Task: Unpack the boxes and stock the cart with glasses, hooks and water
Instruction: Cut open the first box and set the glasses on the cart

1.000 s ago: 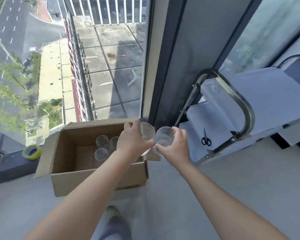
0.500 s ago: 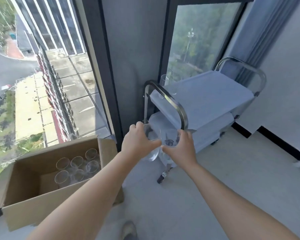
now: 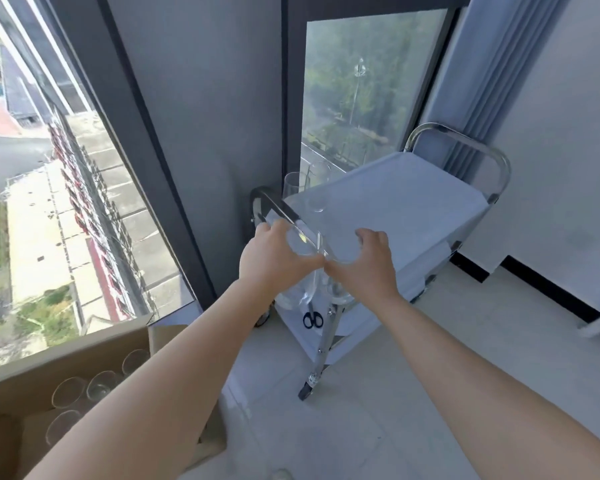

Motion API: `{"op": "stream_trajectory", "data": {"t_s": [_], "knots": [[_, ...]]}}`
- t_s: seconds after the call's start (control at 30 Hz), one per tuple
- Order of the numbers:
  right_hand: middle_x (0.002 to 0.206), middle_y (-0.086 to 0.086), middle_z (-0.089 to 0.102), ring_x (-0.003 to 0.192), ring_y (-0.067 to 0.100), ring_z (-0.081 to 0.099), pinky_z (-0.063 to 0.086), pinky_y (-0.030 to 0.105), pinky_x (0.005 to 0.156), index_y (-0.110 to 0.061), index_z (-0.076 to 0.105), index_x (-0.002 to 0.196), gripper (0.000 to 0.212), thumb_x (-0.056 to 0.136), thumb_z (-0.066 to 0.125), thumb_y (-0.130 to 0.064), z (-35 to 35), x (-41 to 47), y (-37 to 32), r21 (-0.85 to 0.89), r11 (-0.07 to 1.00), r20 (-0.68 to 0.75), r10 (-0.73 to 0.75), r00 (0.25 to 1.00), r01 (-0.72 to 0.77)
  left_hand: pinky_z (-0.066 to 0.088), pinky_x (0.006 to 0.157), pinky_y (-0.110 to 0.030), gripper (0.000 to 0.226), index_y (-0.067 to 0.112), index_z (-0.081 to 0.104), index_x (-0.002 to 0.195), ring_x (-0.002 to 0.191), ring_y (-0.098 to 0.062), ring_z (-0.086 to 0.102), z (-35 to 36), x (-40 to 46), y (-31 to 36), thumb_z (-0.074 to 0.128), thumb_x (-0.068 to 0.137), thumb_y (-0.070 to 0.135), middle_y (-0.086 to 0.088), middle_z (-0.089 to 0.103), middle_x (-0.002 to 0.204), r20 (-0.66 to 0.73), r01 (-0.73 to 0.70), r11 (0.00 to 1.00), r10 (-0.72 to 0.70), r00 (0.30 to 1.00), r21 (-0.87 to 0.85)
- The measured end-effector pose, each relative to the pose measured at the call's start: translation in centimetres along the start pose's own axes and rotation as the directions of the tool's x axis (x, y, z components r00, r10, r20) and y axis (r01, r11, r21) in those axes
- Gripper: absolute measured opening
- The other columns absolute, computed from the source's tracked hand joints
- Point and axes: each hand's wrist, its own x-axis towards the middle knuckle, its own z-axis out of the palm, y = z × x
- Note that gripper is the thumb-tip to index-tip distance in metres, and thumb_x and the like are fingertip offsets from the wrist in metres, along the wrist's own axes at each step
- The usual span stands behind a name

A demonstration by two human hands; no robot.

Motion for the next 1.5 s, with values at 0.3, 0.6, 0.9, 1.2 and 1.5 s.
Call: {"op": "stream_trajectory", "data": {"t_s": [0.3,0.6,0.9,1.2,1.5], "knots": [[0.122,0.0,0.037,0.117,0.017,0.043,0.042,0.03,0.091,-0.01,0.04,0.133,0.079,0.068,0.078,-0.034,-3.8,7.0,1.2,0.037,0.999,-0.016,-0.038,0.999,0.039,0.046,0.079,-0.03,0.081,0.018,0.044,0.131,0.105,-0.021,0.054,1.2,5.5,4.8,0.065,0.067,0.063,-0.002,0.049,0.124,-0.005,0.004,1.0,-0.004,1.0,0.003],[0.126,0.001,0.037,0.119,0.019,0.043,0.042,0.031,0.093,-0.011,0.039,0.133,0.079,0.068,0.078,-0.034,-7.5,16.4,6.1,0.007,0.996,0.079,-0.084,0.993,0.083,0.042,0.066,-0.027,0.077,0.016,0.041,0.132,0.094,-0.02,0.054,6.2,12.1,10.7,0.071,0.071,0.051,0.0,0.053,0.114,-0.039,0.139,0.986,-0.143,0.989,-0.089],[0.125,-0.001,0.035,0.116,0.015,0.044,0.039,0.024,0.084,-0.011,0.037,0.134,0.078,0.07,0.077,-0.031,-7.9,25.3,10.1,0.035,0.995,0.25,-0.099,0.963,0.094,0.049,0.074,-0.032,0.071,0.015,0.04,0.128,0.085,-0.018,0.051,11.6,18.0,13.1,0.072,0.074,0.048,0.004,0.052,0.099,-0.039,0.357,0.931,-0.36,0.932,-0.079],[0.114,-0.006,0.032,0.115,0.015,0.044,0.037,0.022,0.085,-0.01,0.039,0.132,0.076,0.07,0.078,-0.028,-4.2,35.2,12.0,0.027,0.995,0.336,-0.095,0.937,0.091,0.049,0.086,-0.037,0.081,0.017,0.038,0.133,0.107,-0.024,0.057,16.1,27.2,11.8,0.074,0.07,0.051,-0.002,0.059,0.116,-0.002,0.437,0.896,-0.438,0.899,-0.075],[0.127,0.001,0.036,0.118,0.015,0.042,0.038,0.022,0.087,-0.008,0.037,0.136,0.078,0.071,0.077,-0.028,-1.7,44.5,13.7,0.014,0.994,0.406,-0.101,0.908,0.104,0.04,0.089,-0.027,0.077,0.015,0.039,0.135,0.119,-0.02,0.05,19.1,34.9,12.6,0.074,0.073,0.046,0.0,0.052,0.13,-0.02,0.468,0.877,-0.473,0.881,-0.112]]}}
